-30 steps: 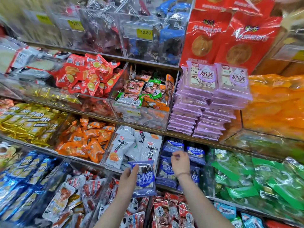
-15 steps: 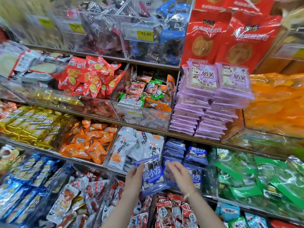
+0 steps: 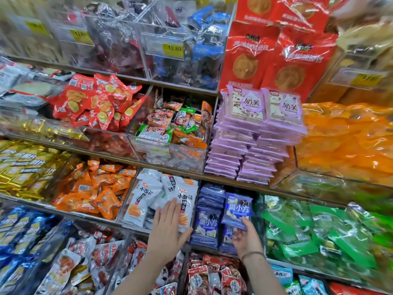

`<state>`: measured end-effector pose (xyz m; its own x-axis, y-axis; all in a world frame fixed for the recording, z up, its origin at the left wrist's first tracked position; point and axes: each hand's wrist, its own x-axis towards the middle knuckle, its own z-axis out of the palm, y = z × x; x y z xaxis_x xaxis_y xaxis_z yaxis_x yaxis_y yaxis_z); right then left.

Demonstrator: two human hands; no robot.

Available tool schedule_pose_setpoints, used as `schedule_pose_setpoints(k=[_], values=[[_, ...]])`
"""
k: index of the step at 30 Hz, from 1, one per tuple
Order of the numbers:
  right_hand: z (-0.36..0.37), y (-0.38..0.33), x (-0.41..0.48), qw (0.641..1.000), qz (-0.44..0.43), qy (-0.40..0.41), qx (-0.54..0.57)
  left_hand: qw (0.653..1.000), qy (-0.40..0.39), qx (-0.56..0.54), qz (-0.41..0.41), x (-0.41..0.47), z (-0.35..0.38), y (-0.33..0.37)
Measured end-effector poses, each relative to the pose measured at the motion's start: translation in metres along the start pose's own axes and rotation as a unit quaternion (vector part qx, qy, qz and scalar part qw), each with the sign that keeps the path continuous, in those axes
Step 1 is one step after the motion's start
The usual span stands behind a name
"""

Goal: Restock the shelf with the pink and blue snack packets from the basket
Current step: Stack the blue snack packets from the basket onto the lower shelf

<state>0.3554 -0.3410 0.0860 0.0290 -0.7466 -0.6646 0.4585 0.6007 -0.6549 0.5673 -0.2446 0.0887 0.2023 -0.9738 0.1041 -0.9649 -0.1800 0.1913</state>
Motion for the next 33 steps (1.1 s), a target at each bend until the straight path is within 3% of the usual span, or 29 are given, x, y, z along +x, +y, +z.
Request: schedule_pose_setpoints(k=[9,11,13,15,18,20,22,24,29,33], values=[[0.028,-0.022,0.025,0.976,-0.039,0.05,0.209,1.0,-0.021,0.006,0.006,0.001,0.012,-0.007],[0.023,-0.01,0.017,0.993,-0.076,0.064,0.068,1.0,-0.016,0.01,0.009,0.002,0.015,-0.008],[0.014,0.006,0.013,0.979,-0.145,0.092,-0.112,1.0,-0.015,0.012,0.009,0.002,0.018,-0.009],[0.004,0.013,0.012,0.921,-0.224,0.086,-0.306,1.0,-0.009,0.015,0.009,0.003,0.02,-0.01],[0.01,-0.002,0.021,0.727,-0.212,-0.018,-0.652,1.0,0.001,0.017,0.011,0.004,0.022,-0.009],[0.023,-0.022,0.032,0.633,-0.164,-0.045,-0.755,1.0,0.001,0.015,0.009,0.004,0.022,-0.009],[0.036,-0.04,0.046,0.563,-0.149,-0.05,-0.811,1.0,-0.002,0.012,0.009,0.004,0.021,-0.009],[0.045,-0.054,0.058,0.544,-0.155,-0.048,-0.823,1.0,-0.006,0.009,0.012,0.005,0.019,-0.009],[0.055,-0.063,0.071,0.541,-0.17,-0.035,-0.823,1.0,0.002,0.009,0.014,0.005,0.018,-0.009],[0.042,-0.049,0.065,0.501,-0.192,-0.038,-0.843,1.0,0.013,0.0,0.017,0.004,0.02,-0.01]])
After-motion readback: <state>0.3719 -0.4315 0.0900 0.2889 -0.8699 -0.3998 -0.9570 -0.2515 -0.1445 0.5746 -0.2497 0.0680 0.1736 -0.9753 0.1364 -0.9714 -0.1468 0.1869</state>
